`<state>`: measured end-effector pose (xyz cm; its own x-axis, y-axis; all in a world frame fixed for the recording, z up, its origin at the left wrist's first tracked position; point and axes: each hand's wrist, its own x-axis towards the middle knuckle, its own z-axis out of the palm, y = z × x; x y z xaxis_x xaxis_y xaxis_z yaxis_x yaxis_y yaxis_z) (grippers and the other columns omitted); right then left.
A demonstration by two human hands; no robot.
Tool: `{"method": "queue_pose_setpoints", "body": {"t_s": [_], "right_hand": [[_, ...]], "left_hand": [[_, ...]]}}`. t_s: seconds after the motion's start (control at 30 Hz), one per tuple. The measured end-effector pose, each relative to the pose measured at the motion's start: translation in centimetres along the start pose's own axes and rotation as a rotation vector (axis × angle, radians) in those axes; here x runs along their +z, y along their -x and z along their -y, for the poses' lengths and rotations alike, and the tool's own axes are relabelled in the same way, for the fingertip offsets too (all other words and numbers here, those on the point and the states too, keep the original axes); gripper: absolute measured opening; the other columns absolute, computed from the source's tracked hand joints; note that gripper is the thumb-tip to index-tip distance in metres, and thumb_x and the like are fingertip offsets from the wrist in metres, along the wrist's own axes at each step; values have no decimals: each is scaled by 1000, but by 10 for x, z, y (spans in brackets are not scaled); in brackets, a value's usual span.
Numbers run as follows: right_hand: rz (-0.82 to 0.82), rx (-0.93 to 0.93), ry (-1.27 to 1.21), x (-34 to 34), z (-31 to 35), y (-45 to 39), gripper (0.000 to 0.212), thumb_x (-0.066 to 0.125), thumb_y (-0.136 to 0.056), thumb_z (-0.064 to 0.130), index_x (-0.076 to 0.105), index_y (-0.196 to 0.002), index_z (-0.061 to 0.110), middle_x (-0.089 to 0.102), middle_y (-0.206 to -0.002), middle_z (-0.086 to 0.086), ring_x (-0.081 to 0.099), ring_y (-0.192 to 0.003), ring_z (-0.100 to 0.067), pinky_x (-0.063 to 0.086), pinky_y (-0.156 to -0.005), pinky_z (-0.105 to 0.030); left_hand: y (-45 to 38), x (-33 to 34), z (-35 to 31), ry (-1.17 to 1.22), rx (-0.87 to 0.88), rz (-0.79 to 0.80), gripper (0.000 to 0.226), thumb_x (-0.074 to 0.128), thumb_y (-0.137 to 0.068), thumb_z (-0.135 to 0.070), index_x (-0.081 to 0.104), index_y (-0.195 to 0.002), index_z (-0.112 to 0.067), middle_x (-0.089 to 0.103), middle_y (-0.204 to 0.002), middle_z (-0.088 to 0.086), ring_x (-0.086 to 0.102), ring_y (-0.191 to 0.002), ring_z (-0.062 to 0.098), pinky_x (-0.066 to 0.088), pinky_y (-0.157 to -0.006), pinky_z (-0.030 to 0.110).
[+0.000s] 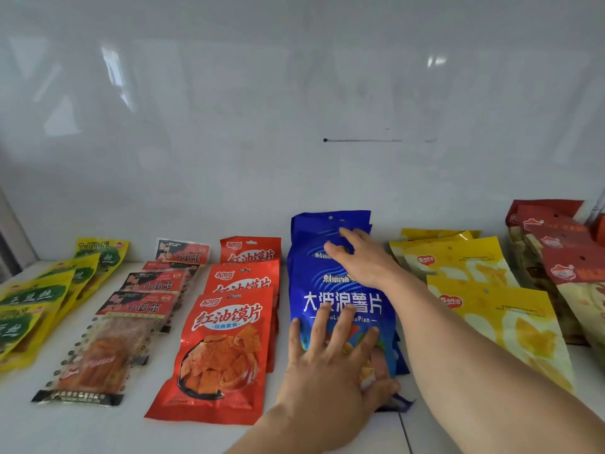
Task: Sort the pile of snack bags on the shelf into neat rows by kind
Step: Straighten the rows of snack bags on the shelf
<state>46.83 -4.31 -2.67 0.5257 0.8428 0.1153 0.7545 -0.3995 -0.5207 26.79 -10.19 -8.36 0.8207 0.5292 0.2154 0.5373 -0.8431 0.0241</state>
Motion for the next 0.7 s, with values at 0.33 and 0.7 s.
{"method": "queue_pose_setpoints", "body": {"t_s": [0.33, 0.7], "right_hand": [[22, 14, 159, 14, -2, -1, 81, 41, -84, 80, 28, -152, 38, 12, -164, 3, 16, -149, -28, 26, -117, -47], [-158, -19, 321, 10, 5, 18, 74, 36, -87, 78, 38, -147, 34, 32, -157, -2, 25, -145, -28, 21, -114, -50]], "left_hand": [[0, 9, 1, 32, 16, -45, 67, 18, -92, -77, 57, -134, -43, 51, -150, -4, 48, -138, 34, 46, -92, 68], [6, -12, -3, 73, 3, 195, 85, 1, -77, -81, 3, -155, -47, -16, -167, -12, -25, -151, 23, -5, -120, 59]]}}
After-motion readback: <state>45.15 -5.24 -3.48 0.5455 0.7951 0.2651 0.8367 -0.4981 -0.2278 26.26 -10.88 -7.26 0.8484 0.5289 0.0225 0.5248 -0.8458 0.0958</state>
